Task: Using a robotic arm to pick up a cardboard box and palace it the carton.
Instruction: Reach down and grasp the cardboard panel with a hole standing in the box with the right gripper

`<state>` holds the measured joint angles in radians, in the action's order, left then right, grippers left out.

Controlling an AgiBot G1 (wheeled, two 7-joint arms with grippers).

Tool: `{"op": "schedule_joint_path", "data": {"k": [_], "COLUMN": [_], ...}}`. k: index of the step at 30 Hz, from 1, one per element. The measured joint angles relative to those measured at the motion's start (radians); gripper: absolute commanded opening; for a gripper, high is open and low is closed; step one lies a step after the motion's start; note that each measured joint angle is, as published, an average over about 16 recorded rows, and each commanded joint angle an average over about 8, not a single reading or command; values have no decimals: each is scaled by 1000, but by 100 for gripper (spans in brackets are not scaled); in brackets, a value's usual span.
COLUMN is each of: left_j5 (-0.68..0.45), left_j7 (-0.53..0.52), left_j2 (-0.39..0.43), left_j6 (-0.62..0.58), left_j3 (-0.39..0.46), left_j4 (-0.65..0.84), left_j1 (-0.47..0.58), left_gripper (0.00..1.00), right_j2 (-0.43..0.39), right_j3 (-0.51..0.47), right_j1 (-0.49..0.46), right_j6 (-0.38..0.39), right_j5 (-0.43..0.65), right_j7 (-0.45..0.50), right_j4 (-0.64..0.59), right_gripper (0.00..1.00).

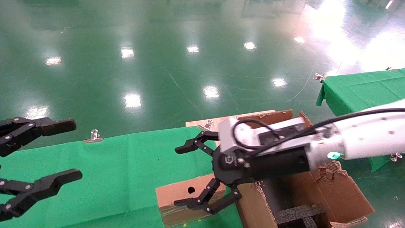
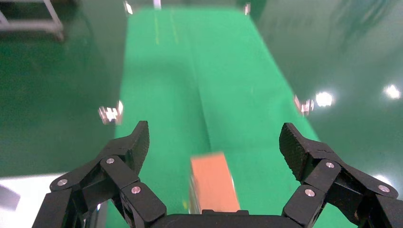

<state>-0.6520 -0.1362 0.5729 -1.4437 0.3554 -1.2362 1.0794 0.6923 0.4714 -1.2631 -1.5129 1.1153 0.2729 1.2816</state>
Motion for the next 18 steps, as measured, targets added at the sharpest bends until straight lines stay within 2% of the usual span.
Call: {"op": "schedule_joint_path", "data": {"k": [8,18], "left_j5": [0,0], "left_j7": [0,0], "left_j2": [0,0], "left_j6": [0,0], "left_j3": [0,0], "left_j4": [0,0], "left_j1": [0,0], "left_gripper": [0,0], "right_j2": [105,217], "right_j3": [119,259], "right_j1": [-114,-227], "right_j6": [-24,-49], "right_j5": [220,430], "right_j7": [20,13], "right_j4": [-49,-89], "right_gripper": [100,100]}}
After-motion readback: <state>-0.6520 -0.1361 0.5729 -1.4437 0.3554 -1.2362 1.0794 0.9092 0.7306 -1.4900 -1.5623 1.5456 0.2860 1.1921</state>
